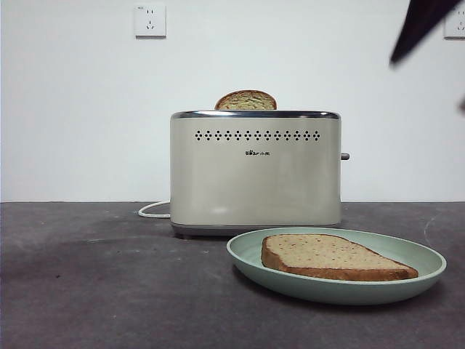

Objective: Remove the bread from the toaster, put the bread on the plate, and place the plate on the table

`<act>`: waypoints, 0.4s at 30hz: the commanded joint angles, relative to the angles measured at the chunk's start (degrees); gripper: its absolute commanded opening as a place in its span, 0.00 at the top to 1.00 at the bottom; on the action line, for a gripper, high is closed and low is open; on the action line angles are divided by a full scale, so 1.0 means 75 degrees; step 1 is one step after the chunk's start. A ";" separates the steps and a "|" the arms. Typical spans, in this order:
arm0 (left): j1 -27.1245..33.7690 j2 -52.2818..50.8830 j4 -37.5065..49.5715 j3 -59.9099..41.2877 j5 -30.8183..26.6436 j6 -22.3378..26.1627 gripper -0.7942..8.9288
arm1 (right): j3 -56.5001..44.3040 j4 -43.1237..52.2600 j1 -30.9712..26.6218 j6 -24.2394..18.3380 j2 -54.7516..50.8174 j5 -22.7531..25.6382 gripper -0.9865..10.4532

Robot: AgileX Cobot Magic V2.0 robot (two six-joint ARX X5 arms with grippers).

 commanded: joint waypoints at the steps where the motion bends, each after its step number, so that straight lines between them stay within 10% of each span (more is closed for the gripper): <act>1: 0.0000 -0.0020 -0.0044 0.0009 -0.0050 0.0143 0.93 | -0.0017 -0.0291 0.0527 0.0149 -0.1096 -0.0020 0.55; 7: 0.0000 -0.0020 -0.0280 0.0009 -0.0236 0.0154 0.93 | 0.0096 -0.0542 0.1676 0.0667 -0.2567 -0.0860 0.94; 12: 0.0000 -0.0020 -0.0533 0.0009 -0.0236 0.0154 0.93 | 0.0096 -0.0583 0.2328 0.1075 -0.3153 -0.0752 0.92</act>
